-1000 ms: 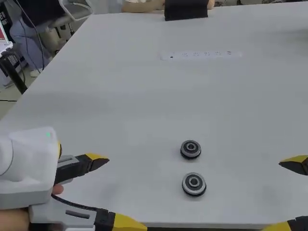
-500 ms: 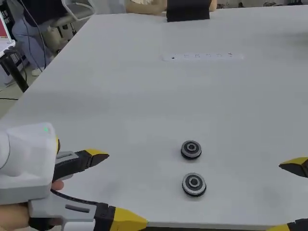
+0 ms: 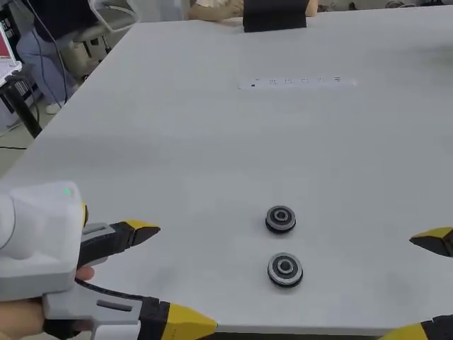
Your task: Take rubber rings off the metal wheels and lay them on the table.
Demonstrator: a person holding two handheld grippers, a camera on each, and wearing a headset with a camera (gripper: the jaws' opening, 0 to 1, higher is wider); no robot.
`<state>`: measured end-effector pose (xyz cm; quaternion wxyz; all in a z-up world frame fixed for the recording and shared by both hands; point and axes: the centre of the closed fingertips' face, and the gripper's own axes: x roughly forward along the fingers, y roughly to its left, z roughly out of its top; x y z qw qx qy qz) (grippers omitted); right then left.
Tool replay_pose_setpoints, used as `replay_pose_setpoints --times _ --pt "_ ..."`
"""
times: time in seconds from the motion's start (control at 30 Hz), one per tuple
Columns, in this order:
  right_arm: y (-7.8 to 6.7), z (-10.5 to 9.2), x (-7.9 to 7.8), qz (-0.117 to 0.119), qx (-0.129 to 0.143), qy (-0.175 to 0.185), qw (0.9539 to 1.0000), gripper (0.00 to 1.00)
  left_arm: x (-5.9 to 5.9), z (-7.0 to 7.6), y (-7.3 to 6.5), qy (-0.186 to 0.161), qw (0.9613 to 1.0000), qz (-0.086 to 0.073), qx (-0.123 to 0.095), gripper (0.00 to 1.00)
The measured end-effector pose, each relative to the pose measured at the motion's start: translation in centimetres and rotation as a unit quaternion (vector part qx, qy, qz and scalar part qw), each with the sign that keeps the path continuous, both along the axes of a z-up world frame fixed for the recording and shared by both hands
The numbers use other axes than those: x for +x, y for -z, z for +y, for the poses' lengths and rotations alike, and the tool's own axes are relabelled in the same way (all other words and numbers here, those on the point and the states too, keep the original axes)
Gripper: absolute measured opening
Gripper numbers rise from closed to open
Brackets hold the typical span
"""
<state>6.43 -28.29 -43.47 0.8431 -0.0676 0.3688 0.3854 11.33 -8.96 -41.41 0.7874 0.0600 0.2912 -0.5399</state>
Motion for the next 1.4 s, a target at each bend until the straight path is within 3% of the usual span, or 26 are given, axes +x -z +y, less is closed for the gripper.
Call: replay_pose_setpoints --times 1.4 --pt "-0.33 0.18 0.04 -0.002 0.013 0.001 0.9999 0.99 -0.39 -0.31 0.00 0.012 0.9999 0.003 0.001 0.96"
